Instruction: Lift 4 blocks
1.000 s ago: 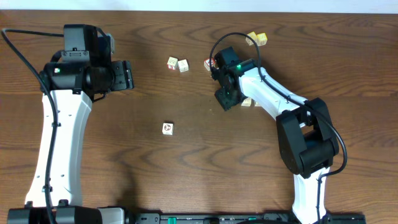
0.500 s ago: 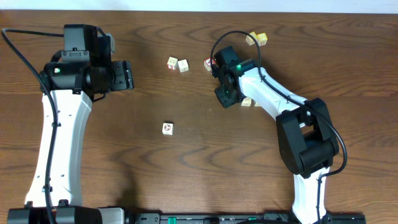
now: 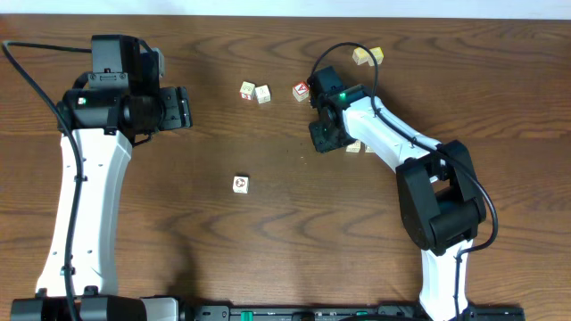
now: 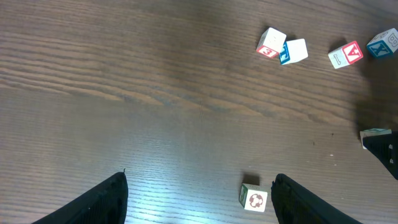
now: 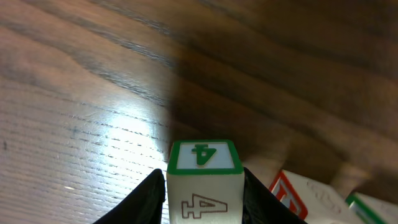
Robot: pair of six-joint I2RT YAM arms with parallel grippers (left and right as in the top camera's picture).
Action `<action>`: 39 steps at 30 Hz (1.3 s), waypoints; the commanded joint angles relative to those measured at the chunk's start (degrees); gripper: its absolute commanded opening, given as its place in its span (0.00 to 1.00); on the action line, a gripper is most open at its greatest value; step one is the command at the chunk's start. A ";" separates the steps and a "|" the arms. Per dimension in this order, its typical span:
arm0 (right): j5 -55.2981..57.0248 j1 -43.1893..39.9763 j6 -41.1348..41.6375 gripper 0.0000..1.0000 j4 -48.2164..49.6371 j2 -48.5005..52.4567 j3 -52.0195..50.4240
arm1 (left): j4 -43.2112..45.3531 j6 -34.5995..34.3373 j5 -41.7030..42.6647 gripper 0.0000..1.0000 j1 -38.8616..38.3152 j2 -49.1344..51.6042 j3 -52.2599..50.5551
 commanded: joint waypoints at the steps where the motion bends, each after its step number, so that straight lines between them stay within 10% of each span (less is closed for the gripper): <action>1: 0.37 -0.57 7.93 0.36 -0.57 0.37 -0.26 | 0.07 0.13 -0.52 0.74 0.20 0.00 0.79; 39: 3.15 -0.57 22.47 0.31 -1.38 0.37 -0.24 | 0.07 0.13 -0.52 0.74 0.20 0.00 0.79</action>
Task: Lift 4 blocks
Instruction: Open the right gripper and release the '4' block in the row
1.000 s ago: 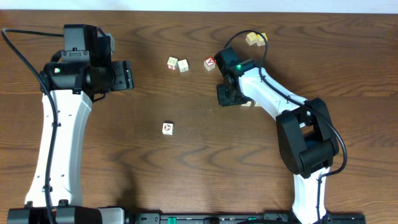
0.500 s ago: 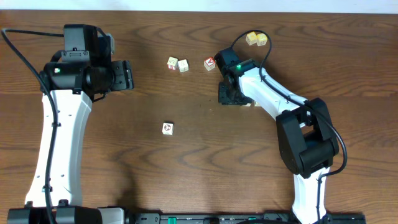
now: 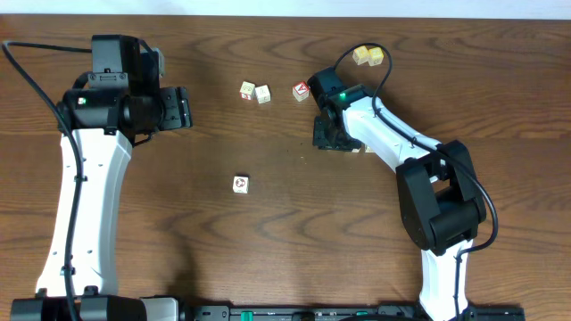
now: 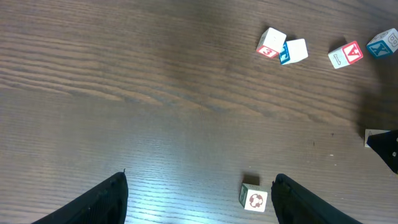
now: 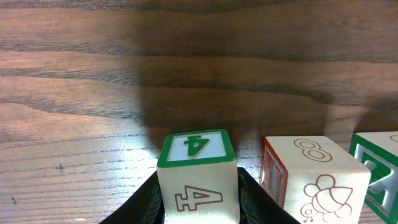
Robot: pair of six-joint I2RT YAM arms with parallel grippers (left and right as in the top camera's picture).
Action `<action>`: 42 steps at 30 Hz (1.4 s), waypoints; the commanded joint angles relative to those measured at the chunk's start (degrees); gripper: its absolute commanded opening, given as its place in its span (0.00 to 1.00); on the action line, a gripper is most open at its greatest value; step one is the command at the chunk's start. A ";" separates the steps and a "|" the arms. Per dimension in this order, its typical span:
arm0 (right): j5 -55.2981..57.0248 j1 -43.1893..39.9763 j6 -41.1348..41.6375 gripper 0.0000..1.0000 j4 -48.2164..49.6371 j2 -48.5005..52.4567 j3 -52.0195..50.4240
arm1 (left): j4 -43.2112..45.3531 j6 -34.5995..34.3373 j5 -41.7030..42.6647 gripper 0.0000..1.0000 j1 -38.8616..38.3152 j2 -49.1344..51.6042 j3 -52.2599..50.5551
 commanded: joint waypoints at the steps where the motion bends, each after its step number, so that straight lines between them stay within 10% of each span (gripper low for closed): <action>1: 1.14 -0.55 2.12 0.31 0.02 0.37 -0.26 | 0.07 0.13 -0.52 0.75 0.20 0.00 0.79; 42: 2.73 -0.92 2.71 0.36 -0.59 0.37 -0.24 | 0.07 0.13 -0.52 0.74 0.20 0.00 0.79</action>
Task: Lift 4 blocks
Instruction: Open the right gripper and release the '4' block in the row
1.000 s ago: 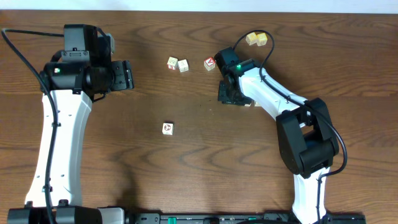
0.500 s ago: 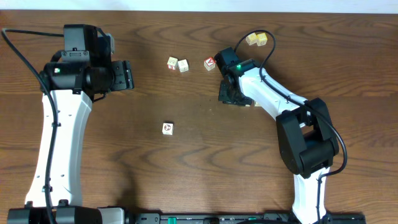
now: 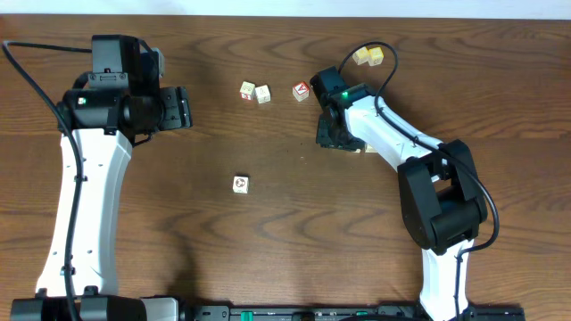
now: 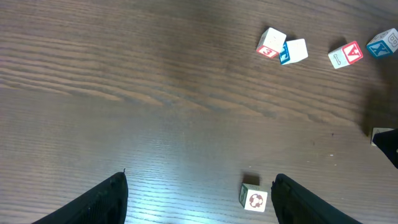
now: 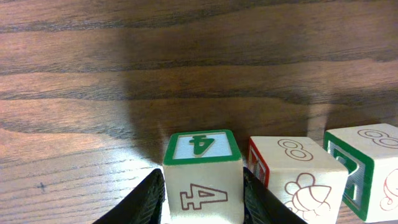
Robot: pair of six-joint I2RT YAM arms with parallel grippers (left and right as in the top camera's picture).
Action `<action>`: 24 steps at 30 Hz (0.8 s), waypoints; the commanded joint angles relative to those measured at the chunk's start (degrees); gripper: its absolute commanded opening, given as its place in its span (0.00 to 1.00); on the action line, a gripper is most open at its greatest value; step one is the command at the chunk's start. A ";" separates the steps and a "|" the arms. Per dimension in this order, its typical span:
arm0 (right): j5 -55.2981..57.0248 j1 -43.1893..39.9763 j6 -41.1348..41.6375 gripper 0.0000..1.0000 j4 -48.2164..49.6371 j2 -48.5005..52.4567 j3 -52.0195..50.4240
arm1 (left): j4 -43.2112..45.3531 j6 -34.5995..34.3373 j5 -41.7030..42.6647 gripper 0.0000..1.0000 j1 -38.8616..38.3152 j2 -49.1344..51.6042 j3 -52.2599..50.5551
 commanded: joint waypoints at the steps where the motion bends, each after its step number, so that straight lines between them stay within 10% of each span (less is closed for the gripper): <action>1: 0.13 -0.39 -0.28 0.36 -0.11 0.37 -0.24 | 0.07 0.13 -0.52 0.74 0.20 0.00 0.79; 24: -3.56 -0.39 -0.33 0.41 0.02 0.37 -0.22 | 0.07 0.13 -0.55 0.74 0.20 0.00 0.79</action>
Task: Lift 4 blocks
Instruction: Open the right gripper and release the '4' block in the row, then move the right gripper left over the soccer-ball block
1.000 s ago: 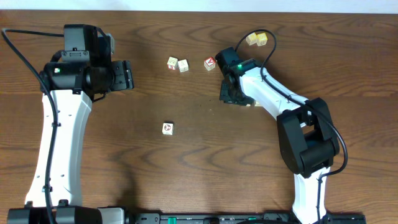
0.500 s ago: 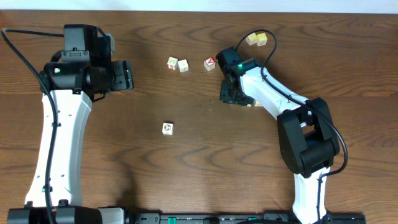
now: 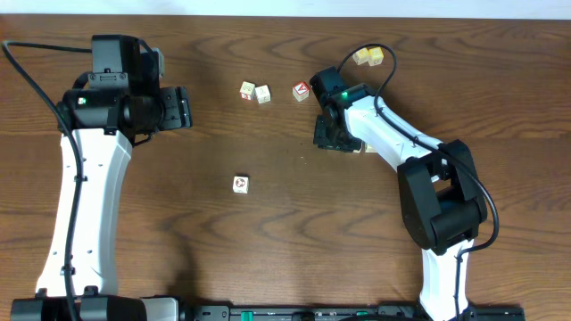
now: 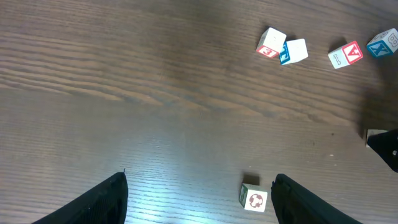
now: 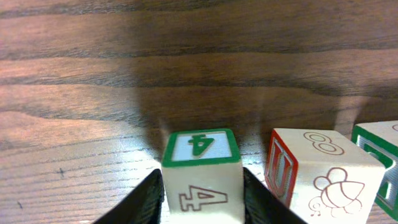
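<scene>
A white block with a green-framed "4" (image 5: 201, 174) sits between the fingers of my right gripper (image 5: 201, 202), which is shut on it, low over the wood. In the overhead view that gripper (image 3: 327, 134) is right of the table's middle. To the held block's right stand a red-edged block with a bee and "8" (image 5: 317, 171) and a green-edged block (image 5: 384, 149), with a small gap between them and the held block. My left gripper (image 4: 199, 199) hangs open and empty, high over the left side (image 3: 178, 109).
A lone block with a red ball picture (image 3: 241, 184) lies mid-table, also seen as the ball block (image 4: 254, 198). At the back lie a pair of blocks (image 3: 254, 92), a red block (image 3: 301, 90) and two yellow blocks (image 3: 368, 56). The right arm's cable loops above them.
My right gripper, still holding the "4" block, has shifted slightly left, so the gap to the bee block is wider. The left arm has not moved.
At first my right gripper held the "4" block tilted, just left of the row of blocks. Then it was level beside the bee block, then almost touching it, and now a little apart again. The left gripper stayed open throughout.
</scene>
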Robot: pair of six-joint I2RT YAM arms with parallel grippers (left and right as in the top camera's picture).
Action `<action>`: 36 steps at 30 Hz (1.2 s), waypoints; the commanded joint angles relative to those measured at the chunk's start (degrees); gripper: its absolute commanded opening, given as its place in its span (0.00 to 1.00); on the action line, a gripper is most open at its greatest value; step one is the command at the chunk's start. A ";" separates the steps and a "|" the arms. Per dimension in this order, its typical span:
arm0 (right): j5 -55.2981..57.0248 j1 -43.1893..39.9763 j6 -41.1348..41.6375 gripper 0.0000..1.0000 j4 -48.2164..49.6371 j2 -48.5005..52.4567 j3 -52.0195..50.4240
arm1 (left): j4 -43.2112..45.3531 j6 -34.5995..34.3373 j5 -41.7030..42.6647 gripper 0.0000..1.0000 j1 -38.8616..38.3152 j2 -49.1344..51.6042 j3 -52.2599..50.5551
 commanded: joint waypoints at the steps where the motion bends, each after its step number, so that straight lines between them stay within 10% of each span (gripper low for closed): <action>1: -0.04 -0.39 -0.61 0.45 -0.04 0.37 -0.20 | 0.07 0.13 -0.52 0.74 0.20 0.00 0.79; 23: -0.24 -0.33 -5.46 0.52 -7.41 0.35 8.76 | 0.07 0.13 -0.52 0.74 0.20 0.00 0.79; 36: -21.14 4.59 -20.65 0.55 -2.93 0.37 15.12 | 0.07 0.13 -0.52 0.74 0.20 0.00 0.79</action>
